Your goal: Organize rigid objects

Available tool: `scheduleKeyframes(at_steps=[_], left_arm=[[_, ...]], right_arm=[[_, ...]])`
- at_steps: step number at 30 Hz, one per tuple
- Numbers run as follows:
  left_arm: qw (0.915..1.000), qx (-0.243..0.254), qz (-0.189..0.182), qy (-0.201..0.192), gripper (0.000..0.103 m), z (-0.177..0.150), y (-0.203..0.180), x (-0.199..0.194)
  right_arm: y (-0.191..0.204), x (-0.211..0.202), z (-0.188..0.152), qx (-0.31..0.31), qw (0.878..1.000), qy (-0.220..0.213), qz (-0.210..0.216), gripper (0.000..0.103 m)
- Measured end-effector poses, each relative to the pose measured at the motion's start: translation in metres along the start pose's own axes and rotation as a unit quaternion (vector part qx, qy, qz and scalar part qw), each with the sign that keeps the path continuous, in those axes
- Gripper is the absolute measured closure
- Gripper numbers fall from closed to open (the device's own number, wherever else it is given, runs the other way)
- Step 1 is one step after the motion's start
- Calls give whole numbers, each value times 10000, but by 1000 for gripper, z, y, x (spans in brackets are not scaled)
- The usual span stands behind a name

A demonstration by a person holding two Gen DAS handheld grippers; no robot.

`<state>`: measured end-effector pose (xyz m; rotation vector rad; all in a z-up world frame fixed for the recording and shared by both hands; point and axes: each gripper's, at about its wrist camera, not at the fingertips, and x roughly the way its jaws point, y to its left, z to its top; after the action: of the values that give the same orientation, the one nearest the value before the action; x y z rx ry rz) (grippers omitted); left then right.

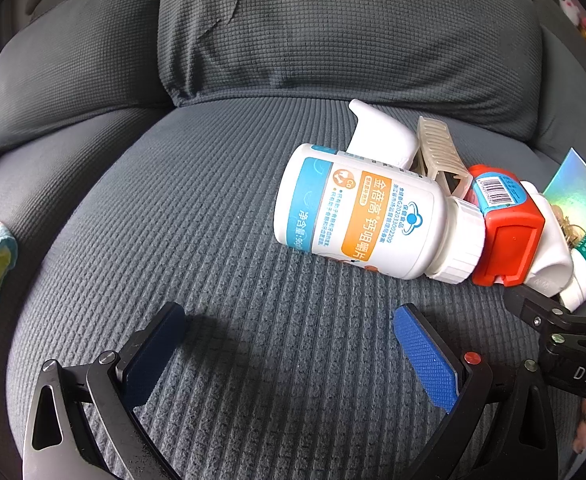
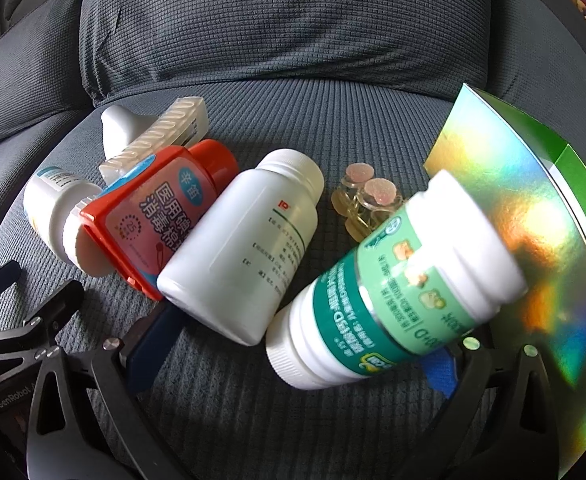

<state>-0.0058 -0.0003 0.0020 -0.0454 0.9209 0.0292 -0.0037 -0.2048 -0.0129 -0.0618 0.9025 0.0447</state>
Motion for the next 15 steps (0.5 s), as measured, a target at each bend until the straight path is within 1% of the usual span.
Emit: scheduleKeyframes(at_steps=[2, 5, 7, 10, 13, 15], left_arm=[[10000, 51, 44, 57, 0, -1, -1, -3], [9998, -18, 44, 200, 0, -3, 0, -10], [9997, -34, -127, 197, 0, -5, 1, -20], [9988, 95, -410, -249, 0, -8, -1, -46], [9965, 128, -485, -662, 0, -8, -1, -67], [9949, 30, -593, -817, 0, -6, 2, -74]], right_arm=[[-3, -8, -3, 92, 9999, -31, 92, 1], [-9, -25, -7, 251, 9992, -273, 139, 1], [-14, -36, -10, 379, 9981, -434, 230, 1], [-21, -48, -12, 578, 9956, -566, 473, 1], [-26, -58, -11, 722, 9926, -727, 646, 1], [-29, -63, -11, 830, 9902, -847, 735, 2]])
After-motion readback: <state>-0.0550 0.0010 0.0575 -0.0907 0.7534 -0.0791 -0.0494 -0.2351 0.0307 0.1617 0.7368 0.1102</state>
